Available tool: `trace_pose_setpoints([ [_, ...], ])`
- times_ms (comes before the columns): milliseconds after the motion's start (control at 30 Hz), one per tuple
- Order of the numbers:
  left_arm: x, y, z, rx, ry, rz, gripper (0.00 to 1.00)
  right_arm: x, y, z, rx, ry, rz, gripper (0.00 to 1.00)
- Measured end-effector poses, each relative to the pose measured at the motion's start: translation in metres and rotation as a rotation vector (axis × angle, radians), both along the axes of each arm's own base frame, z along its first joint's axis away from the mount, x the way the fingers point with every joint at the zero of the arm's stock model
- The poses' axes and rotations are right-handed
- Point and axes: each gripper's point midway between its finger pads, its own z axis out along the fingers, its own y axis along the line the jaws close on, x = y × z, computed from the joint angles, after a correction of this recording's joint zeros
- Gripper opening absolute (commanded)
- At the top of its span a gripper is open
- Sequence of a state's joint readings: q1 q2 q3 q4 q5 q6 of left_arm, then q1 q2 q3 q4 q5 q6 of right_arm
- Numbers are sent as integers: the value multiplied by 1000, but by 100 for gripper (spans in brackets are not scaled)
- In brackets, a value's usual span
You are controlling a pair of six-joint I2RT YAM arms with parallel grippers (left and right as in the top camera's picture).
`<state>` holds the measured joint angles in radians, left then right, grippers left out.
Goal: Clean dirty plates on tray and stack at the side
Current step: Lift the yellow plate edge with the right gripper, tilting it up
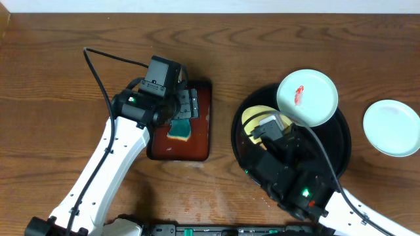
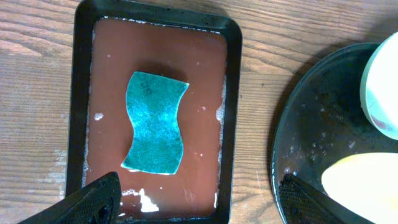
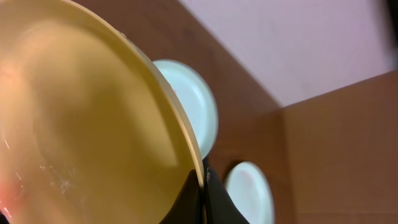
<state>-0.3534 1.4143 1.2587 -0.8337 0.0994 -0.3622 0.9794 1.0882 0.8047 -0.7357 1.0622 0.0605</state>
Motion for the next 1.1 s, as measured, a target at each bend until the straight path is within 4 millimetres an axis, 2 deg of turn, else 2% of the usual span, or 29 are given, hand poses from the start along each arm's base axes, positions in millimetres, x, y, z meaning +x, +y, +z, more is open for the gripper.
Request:
trace_pose_setpoints([
  [200, 0, 0, 0, 0, 0, 0, 82, -5, 11, 20, -89, -93, 39, 1],
  [433, 0, 0, 0, 0, 0, -1, 82, -5, 15, 30, -149, -130, 56, 1],
  [1100, 0, 0, 0, 0, 0, 0, 82, -4, 13, 35, -168, -149, 45, 1],
])
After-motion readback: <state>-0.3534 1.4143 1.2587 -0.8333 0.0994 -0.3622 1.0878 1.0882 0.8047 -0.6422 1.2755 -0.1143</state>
